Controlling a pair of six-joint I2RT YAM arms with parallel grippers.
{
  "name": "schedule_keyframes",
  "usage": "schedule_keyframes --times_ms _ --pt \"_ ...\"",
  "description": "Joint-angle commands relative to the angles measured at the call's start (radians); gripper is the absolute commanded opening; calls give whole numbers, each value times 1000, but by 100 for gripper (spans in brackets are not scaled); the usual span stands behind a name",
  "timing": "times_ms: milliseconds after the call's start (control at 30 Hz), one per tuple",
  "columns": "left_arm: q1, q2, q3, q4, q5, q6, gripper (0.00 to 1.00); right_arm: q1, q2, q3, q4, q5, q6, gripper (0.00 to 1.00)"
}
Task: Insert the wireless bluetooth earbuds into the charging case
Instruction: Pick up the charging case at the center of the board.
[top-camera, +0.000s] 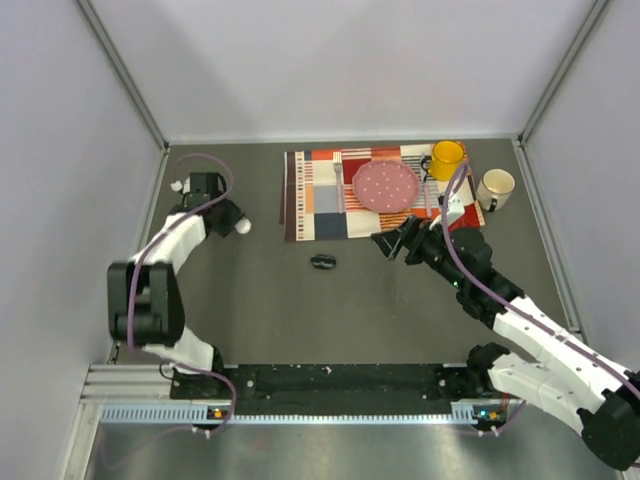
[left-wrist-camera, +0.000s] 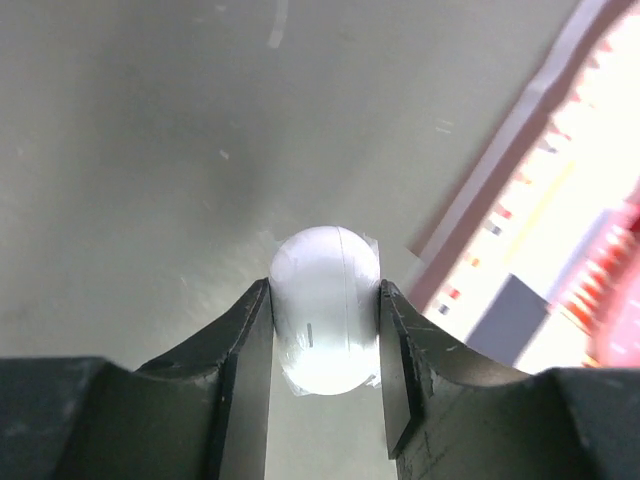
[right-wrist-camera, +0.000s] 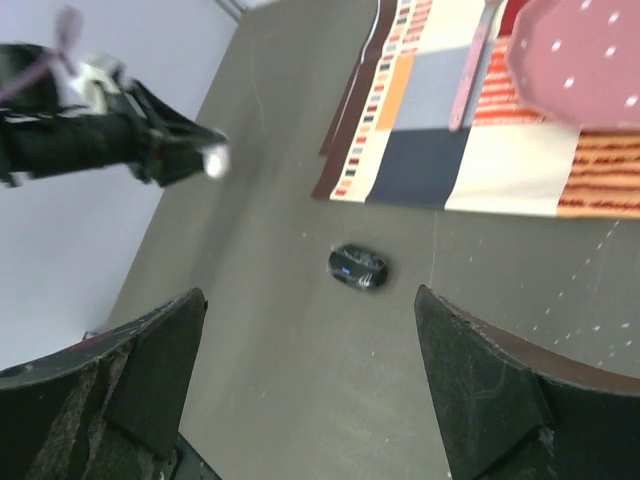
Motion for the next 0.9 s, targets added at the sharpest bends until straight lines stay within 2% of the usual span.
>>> schedule_keyframes --times_ms 0,67,133,167,200,367,600,733,867 --pt "-48 -306 -126 157 89 -138 1 52 4 -72 212 -61 49 85" --pt "-100 -389 -196 159 59 -167 2 130 4 -119 268 13 38 85" --pt "-134 -508 -268 165 51 -215 2 169 9 -164 346 21 79 84" --pt "-169 -583 -293 174 7 -230 2 213 26 -208 467 51 95 84" --pt "-188 -622 -319 195 -11 -253 2 235 41 -222 515 64 102 83" --pt "-289 -852 -454 202 -87 -334 2 379 153 -179 650 174 50 83" --pt "-343 -966 -517 172 -92 -399 2 534 369 -130 905 271 -34 82" --pt "-351 -992 -539 175 -68 -407 2 591 519 -98 1061 326 -147 78" --pt "-355 -1004 -539 174 -45 -404 3 598 625 -49 1146 332 -177 77"
